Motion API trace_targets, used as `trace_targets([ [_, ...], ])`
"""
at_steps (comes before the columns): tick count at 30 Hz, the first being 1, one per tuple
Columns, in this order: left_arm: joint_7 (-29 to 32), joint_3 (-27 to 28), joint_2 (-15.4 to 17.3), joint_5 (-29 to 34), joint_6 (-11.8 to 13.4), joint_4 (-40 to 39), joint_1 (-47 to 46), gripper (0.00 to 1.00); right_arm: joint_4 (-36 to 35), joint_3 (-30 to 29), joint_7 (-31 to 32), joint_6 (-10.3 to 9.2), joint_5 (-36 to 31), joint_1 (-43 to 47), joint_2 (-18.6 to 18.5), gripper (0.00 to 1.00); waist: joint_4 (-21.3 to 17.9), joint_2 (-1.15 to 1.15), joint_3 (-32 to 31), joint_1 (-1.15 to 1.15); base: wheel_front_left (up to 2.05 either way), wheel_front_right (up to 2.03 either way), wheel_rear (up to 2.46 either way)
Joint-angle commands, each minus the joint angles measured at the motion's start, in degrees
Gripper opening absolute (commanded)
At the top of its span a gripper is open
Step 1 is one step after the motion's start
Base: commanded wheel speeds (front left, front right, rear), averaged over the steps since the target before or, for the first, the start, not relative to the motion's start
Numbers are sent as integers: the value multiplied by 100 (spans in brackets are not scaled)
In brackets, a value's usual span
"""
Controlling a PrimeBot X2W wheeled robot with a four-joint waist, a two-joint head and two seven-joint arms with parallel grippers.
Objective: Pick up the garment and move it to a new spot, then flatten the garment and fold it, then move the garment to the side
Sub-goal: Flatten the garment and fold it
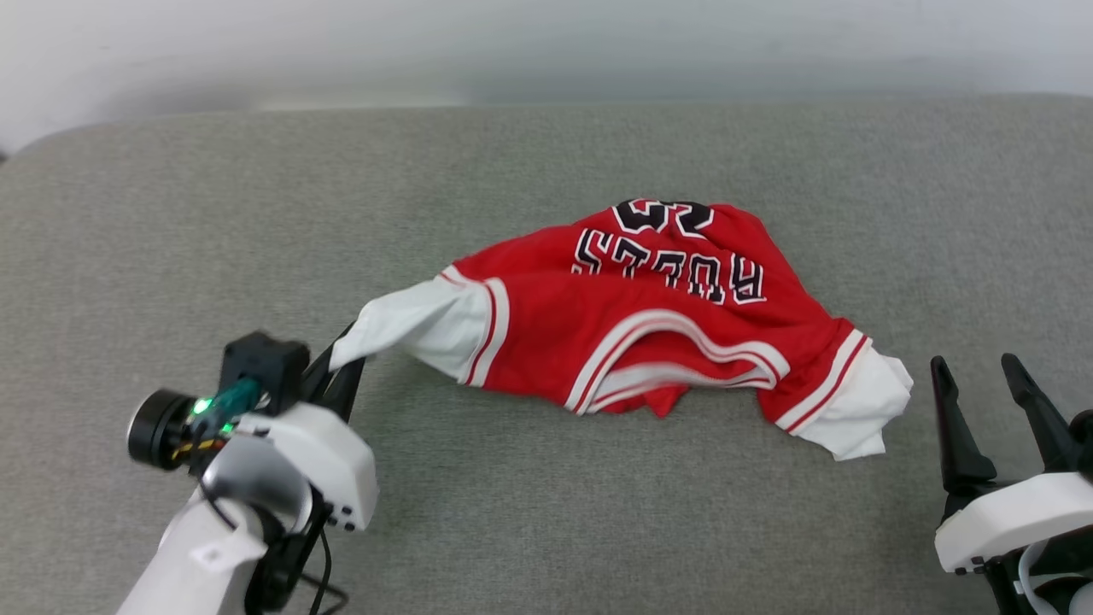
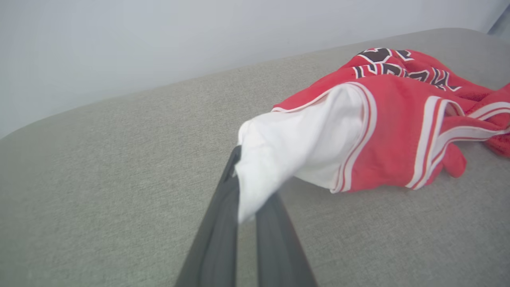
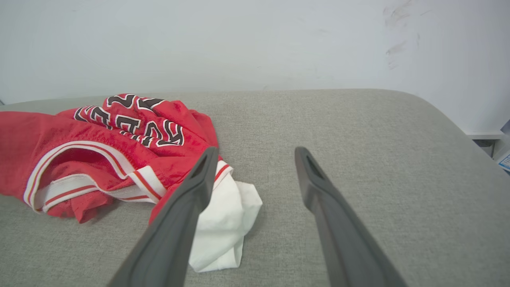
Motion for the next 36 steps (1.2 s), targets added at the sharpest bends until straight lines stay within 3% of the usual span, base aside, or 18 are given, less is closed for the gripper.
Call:
trace_targets([
  [1, -140, 86, 32, 1, 97, -141, 189, 0, 24, 5, 9, -2, -30, 66, 34, 100, 125, 0, -132, 0, 0, 0, 0],
  [6, -347, 251, 84, -169, 302, -545, 1007, 0, 142, 39, 24, -2, -58, 174, 64, 100, 264, 0, -304, 0, 0, 0, 0],
  [9, 49, 77, 231, -405, 142, -403, 1626, 0, 237, 73, 66, -2, -91, 220, 82, 100, 329, 0, -379, 0, 0, 0, 0],
  [15, 76, -52, 276, -369, -4, 182, 1500, 0, 305, 150, 139, -2, -109, 170, 49, 100, 328, 0, -387, 0, 0, 0, 0],
  [18, -16, -135, 252, -294, -58, 586, 1359, 46, 327, 166, 159, -2, -131, 153, 26, 100, 308, 0, -386, 0, 0, 0, 0],
  [19, -35, -142, 225, -299, -63, 704, 1325, 100, 330, 170, 164, -2, -135, 153, 23, 100, 303, 0, -387, 0, 0, 0, 0],
  [22, -233, -109, 206, -233, 4, 959, 1184, 100, 345, 177, 179, -2, -141, 163, 25, 100, 297, 0, -405, 0, 0, 0, 0],
  [27, -855, 241, 85, -293, 318, 981, 1135, 100, 366, 129, 171, -2, -142, 242, 65, 100, 331, 0, -525, 0, 0, 0, 0],
  [32, -1469, 582, 28, -345, 598, 544, 1246, 100, 264, 112, 280, -2, -142, 279, 68, 100, 402, 0, -623, 0, 0, 0, 0],
  [36, -1721, 674, 118, -225, 730, 88, 1284, 100, 93, 243, 755, -2, -33, 360, -73, 100, 496, 0, -631, 0, 0, 0, 0],
])
